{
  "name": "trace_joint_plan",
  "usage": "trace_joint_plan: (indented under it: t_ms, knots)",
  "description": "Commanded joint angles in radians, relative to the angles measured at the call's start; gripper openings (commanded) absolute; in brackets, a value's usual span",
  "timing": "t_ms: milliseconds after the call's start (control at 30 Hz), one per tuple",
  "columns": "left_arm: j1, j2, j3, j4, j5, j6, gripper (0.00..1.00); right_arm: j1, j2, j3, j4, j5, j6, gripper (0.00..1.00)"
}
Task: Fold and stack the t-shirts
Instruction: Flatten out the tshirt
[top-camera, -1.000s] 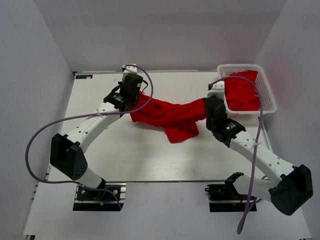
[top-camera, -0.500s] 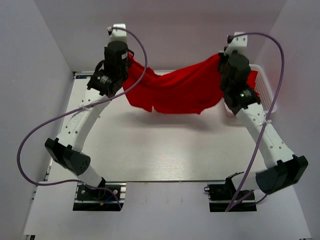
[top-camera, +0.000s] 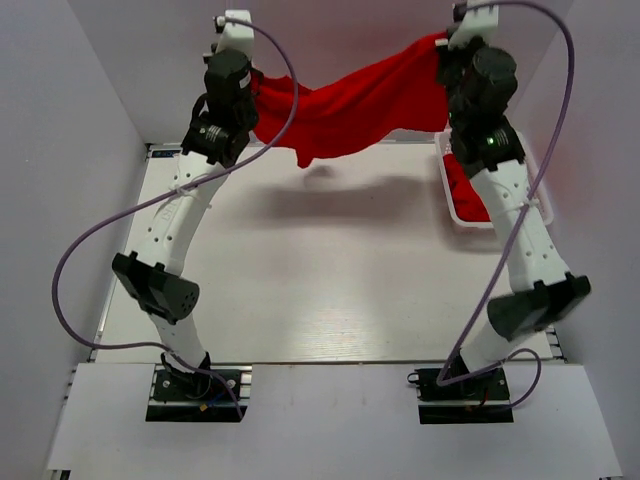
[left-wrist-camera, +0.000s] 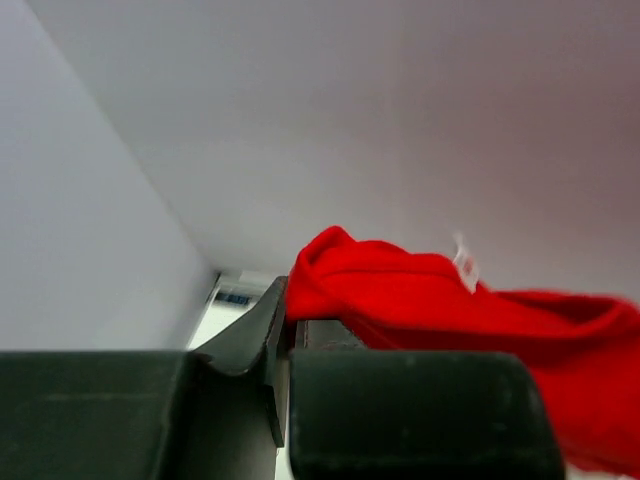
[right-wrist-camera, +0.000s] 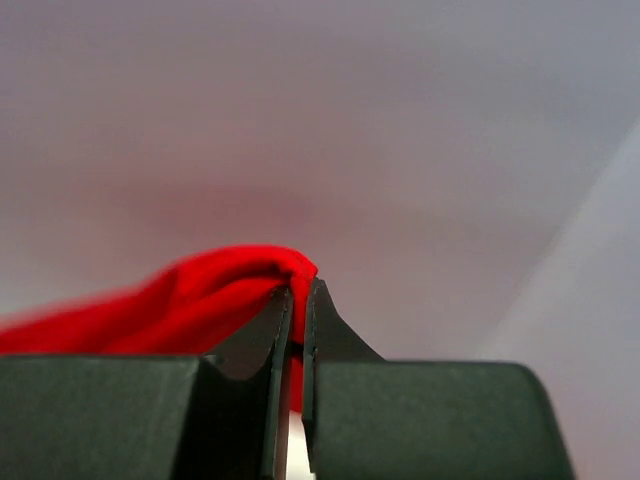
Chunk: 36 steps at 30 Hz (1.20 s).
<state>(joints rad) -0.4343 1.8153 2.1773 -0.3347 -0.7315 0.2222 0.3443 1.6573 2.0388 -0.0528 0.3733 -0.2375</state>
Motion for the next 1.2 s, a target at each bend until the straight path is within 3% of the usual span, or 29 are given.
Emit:
trace_joint_plan:
  t_ms: [0, 67, 100, 200, 267, 367, 467, 533, 733, 900, 1167]
  knots:
    - [0.023, -0.144, -0.144, -0.152, -0.049, -0.1, 0.0, -0.024, -0.184, -0.266, 0.001, -0.019, 0.036, 0.0]
    - [0.034, -0.169, -0.256, -0.272, -0.005, -0.275, 0.0, -0.036, -0.238, -0.554, 0.016, -0.037, 0.11, 0.0]
    - [0.049, -0.195, -0.301, -0.371, 0.033, -0.34, 0.0, -0.037, -0.305, -0.618, 0.016, -0.04, 0.188, 0.0]
    - [0.075, -0.241, -0.557, -0.353, 0.177, -0.441, 0.0, -0.051, -0.359, -0.97, 0.013, -0.04, 0.312, 0.0]
    - [0.086, -0.252, -0.715, -0.333, 0.28, -0.451, 0.0, -0.06, -0.376, -1.084, 0.001, -0.053, 0.343, 0.0]
    - [0.086, -0.241, -0.723, -0.414, 0.279, -0.512, 0.0, -0.067, -0.395, -1.097, -0.079, -0.05, 0.359, 0.0]
    - [0.097, -0.295, -0.685, -0.391, 0.346, -0.491, 0.0, -0.068, -0.441, -1.034, -0.099, -0.053, 0.346, 0.0]
    - [0.097, -0.394, -0.685, -0.315, 0.403, -0.463, 0.0, -0.067, -0.482, -0.993, -0.102, -0.04, 0.342, 0.0]
    - [0.097, -0.629, -0.685, -0.279, 0.351, -0.454, 0.0, -0.07, -0.683, -0.944, -0.122, 0.045, 0.31, 0.0]
    - [0.097, -0.792, -0.628, -0.259, 0.382, -0.412, 0.0, -0.067, -0.836, -0.893, -0.137, 0.004, 0.288, 0.0]
    - [0.097, -0.791, -0.551, -0.247, 0.369, -0.366, 0.0, -0.065, -0.88, -0.832, -0.099, 0.009, 0.242, 0.0]
